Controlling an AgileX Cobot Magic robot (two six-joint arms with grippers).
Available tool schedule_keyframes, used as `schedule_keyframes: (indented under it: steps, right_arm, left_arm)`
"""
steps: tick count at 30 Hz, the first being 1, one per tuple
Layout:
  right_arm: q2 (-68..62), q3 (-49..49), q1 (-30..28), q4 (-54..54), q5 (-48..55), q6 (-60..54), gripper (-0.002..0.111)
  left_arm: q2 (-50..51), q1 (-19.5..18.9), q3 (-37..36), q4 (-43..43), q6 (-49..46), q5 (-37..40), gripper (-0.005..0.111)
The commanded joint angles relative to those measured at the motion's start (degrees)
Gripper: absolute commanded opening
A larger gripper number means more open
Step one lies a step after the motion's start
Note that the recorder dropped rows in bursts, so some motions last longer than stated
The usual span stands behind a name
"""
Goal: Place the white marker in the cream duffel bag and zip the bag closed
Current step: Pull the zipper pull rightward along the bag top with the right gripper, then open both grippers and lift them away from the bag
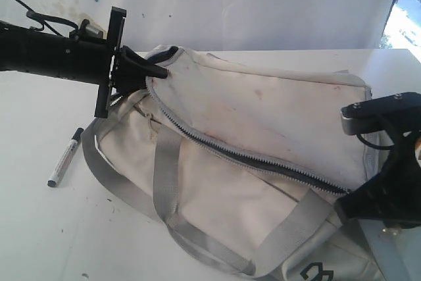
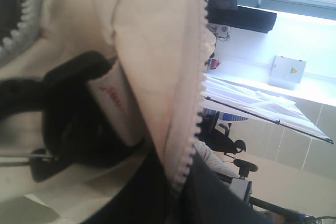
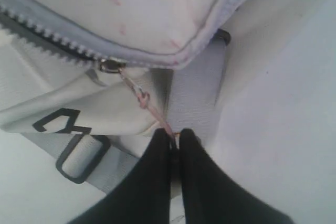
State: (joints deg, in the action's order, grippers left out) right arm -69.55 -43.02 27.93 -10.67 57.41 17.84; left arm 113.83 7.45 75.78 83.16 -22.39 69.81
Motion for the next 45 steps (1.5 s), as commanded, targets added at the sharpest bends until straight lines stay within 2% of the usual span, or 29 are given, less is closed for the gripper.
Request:
schedule_keyframes:
  steps: [1, 8, 13, 16, 18, 21, 23, 24, 26, 30, 35, 41, 45]
  right_arm:
    - [0.6, 2.1, -4.1, -2.1, -2.4, 0.0, 0.0]
    - [-0.1, 4.4, -14.1, -2.2, -9.5, -2.4, 0.0]
    - [-0.6, 4.4, -15.0, -2.2, -15.9, -2.6, 0.0]
    - [-0.7, 4.4, -15.0, -2.2, -16.0, -2.6, 0.001]
    - [-0.7, 4.4, -15.0, -2.1, -14.4, -4.1, 0.012]
    - [-0.7, 4.2, -15.0, -1.1, -11.9, -4.6, 0.043]
    - [-0.7, 4.1, -15.0, -0.7, -10.8, -4.6, 0.059]
    - [-0.7, 3.9, -15.0, -0.3, -10.4, -4.6, 0.063]
    - [-0.7, 3.4, -15.0, 0.0, -9.5, -5.7, 0.063]
    - [-0.7, 2.0, -15.0, 1.9, -7.7, -5.8, 0.061]
    - [-0.7, 0.2, -15.0, 5.3, -7.5, -7.1, 0.061]
    - [-0.7, -1.7, -14.9, 13.6, -9.5, -15.0, 0.061]
    - [-0.7, -1.9, -14.9, 18.4, -12.0, -17.8, 0.061]
  left_arm:
    - [-0.5, -0.4, 0.3, 1.6, 0.2, 0.2, 0.0]
    - [-0.5, -0.4, 0.3, 1.9, 0.2, 0.2, 0.0]
    - [-0.5, -0.4, 0.3, 1.9, 0.2, 0.2, 0.0]
    - [-0.5, -0.4, 0.3, 1.9, -0.1, 0.2, 0.0]
    - [-0.5, -0.4, 0.3, 1.9, -0.7, 0.2, 0.0]
    - [-0.5, -0.4, 0.3, 1.6, -2.3, 0.2, 0.0]
    - [-0.5, -0.4, 0.3, 1.6, -3.1, 0.2, 0.0]
    - [-0.5, -0.4, 0.3, 1.6, -3.1, 0.2, 0.001]
    - [-0.5, -0.4, 0.3, 1.6, -3.1, 0.2, 0.006]
    - [-0.5, -0.4, 0.3, 1.6, -3.5, 0.2, 0.031]
    - [-0.5, -0.4, 0.3, 1.1, -4.7, 0.2, 0.055]
    - [-0.6, -0.4, 0.3, -4.8, -8.0, -0.3, 0.072]
    - [-1.7, -0.4, 2.2, -15.6, -8.2, -4.2, 0.073]
